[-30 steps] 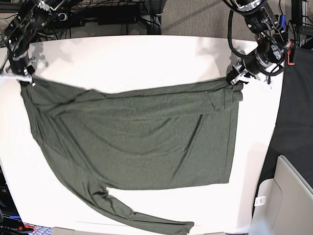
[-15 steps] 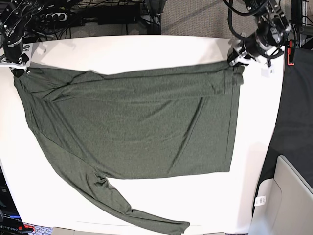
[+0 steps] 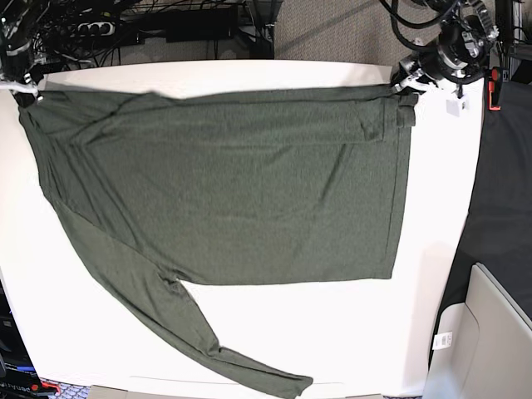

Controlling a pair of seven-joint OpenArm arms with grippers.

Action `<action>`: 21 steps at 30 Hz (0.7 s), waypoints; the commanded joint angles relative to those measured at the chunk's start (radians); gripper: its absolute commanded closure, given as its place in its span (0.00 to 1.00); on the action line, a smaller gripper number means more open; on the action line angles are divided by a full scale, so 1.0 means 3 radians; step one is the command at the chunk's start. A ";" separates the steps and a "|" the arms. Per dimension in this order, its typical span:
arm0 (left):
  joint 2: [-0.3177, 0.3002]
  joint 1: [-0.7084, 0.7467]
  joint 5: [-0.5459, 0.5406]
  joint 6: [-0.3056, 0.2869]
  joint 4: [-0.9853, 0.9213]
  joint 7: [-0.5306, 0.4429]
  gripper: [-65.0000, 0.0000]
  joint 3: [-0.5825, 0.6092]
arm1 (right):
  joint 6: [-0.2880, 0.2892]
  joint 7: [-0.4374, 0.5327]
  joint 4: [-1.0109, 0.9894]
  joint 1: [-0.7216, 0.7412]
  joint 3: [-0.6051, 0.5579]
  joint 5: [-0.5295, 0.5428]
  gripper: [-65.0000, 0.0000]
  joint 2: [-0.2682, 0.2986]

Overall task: Fold the T-shirt properly
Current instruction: 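Drag the shirt toward the robot with both grippers and release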

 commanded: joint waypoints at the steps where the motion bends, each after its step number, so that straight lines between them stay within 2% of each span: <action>1: -0.0037 0.0023 -0.0045 -0.0002 0.0059 0.0001 1.00 -0.0023 | 0.0015 0.0076 0.0067 -0.0014 0.0034 0.0060 0.99 0.0121; 4: -0.0129 0.0033 -0.0045 -0.0002 0.0064 0.0001 1.00 -0.0023 | 0.0031 0.0076 0.0067 -0.0055 0.0034 0.0080 0.99 0.0131; 8: -0.0144 0.0038 -0.0045 -0.0002 0.0064 0.0022 1.00 -0.0089 | 0.0153 0.0076 0.0067 -0.0055 0.0095 0.0080 0.99 0.0131; 21: -0.0114 0.0038 -0.0045 -0.0002 0.0064 0.0088 1.00 -0.0207 | 0.0143 0.0076 0.0067 -0.0055 0.0106 0.0055 0.99 0.0131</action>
